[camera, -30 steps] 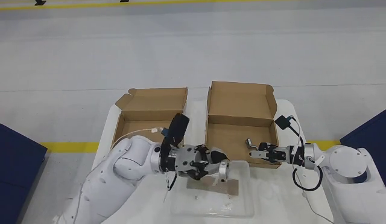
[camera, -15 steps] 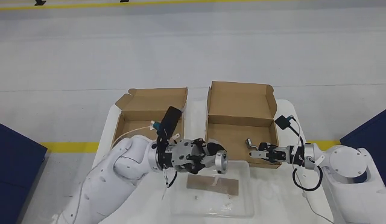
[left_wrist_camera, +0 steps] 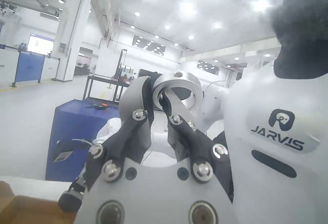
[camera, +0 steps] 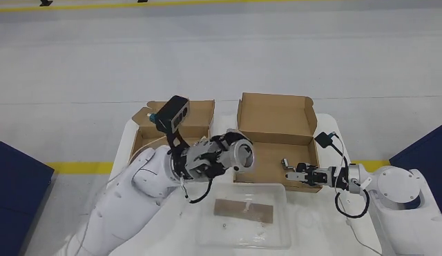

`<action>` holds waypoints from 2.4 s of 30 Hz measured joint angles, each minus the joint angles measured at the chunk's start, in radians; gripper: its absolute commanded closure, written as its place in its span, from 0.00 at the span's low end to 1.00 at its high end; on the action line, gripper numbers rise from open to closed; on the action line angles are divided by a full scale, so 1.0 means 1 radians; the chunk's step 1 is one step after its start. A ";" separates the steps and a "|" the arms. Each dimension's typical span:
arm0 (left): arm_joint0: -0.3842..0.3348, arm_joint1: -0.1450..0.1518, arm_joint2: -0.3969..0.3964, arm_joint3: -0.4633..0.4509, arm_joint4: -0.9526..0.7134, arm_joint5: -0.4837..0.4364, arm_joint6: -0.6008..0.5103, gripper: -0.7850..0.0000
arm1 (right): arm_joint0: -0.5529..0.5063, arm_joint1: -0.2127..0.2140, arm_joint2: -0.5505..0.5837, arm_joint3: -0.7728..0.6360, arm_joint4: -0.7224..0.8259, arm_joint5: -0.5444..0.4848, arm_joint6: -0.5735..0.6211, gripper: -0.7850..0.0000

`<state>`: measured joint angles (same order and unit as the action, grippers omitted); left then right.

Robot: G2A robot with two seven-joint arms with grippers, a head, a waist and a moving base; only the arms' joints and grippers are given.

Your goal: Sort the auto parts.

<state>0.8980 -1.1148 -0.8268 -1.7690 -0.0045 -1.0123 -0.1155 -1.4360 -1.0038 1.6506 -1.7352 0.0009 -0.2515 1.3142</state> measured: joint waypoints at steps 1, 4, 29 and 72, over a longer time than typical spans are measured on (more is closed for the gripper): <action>-0.005 -0.003 -0.001 -0.004 -0.002 0.000 0.000 1.00 | 0.000 0.000 0.000 0.000 0.000 0.000 0.000 0.00; -0.007 -0.014 -0.002 -0.023 -0.027 0.000 0.016 1.00 | 0.000 0.000 0.000 0.000 0.000 0.000 0.000 0.00; 0.085 -0.065 -0.022 -0.146 -0.323 0.000 0.008 1.00 | 0.000 0.000 0.000 0.000 0.000 0.000 0.000 0.00; 0.179 -0.144 -0.128 -0.140 -0.481 0.000 -0.268 1.00 | 0.000 0.000 0.000 0.000 0.000 0.000 0.000 0.00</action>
<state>1.0767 -1.2592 -0.9549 -1.9091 -0.4853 -1.0123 -0.3833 -1.4360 -1.0038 1.6506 -1.7352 0.0009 -0.2515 1.3142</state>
